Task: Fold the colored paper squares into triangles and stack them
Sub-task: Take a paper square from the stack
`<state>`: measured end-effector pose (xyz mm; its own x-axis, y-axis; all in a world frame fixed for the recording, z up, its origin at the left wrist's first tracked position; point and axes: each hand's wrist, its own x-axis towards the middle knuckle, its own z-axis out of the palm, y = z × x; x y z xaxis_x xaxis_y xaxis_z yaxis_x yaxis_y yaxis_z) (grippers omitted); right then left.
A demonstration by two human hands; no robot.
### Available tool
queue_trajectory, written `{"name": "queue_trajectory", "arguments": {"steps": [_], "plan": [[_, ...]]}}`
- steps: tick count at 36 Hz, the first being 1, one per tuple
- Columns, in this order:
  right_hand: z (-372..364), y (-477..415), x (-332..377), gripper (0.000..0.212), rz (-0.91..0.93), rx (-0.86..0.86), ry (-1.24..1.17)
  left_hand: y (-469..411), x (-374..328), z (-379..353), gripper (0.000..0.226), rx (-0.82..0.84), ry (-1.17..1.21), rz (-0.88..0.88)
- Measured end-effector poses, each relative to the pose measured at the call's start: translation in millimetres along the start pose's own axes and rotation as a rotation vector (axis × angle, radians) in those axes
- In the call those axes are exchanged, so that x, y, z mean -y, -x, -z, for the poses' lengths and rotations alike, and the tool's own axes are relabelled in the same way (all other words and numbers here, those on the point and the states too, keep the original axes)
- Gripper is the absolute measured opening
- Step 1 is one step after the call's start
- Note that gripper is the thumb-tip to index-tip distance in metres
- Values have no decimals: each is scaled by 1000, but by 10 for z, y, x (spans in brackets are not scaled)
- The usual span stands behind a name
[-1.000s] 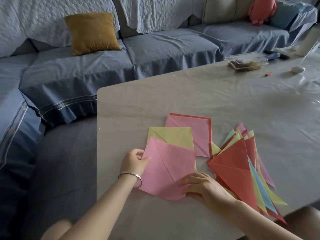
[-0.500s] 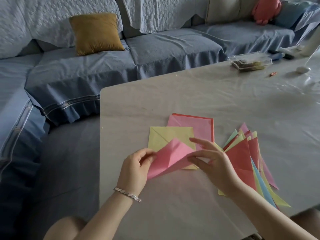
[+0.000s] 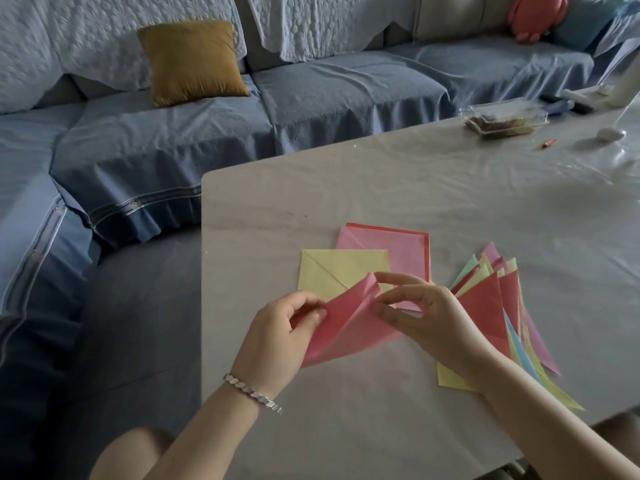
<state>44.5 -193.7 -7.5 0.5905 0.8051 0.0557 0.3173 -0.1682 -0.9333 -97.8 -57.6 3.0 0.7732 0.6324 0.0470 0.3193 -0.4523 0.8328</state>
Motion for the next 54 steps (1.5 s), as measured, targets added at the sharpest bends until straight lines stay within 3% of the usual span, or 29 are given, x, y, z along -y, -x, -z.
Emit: {"name": "queue_trajectory", "arguments": {"steps": [5,15,17,22,28,37,54], "plan": [[-9,21,101,13,-9,20,5,-5,18,12,20,-26,-164,4],[-58,112,153,27,42,-120,-58,46,-109,-54,5,-149,-336,-1],[-56,120,175,30,32,-160,-95,58,-142,-56,5,-172,-297,-52],[-46,119,255,30,9,-190,-95,99,-289,-77,26,-157,60,-146],[-70,145,334,31,11,-236,-115,84,-299,-181,23,-297,11,-287],[-115,199,379,21,8,-342,-248,108,-319,-220,24,-294,51,-291],[-98,242,442,27,20,-334,-254,132,-355,-220,26,-305,85,-313]]}}
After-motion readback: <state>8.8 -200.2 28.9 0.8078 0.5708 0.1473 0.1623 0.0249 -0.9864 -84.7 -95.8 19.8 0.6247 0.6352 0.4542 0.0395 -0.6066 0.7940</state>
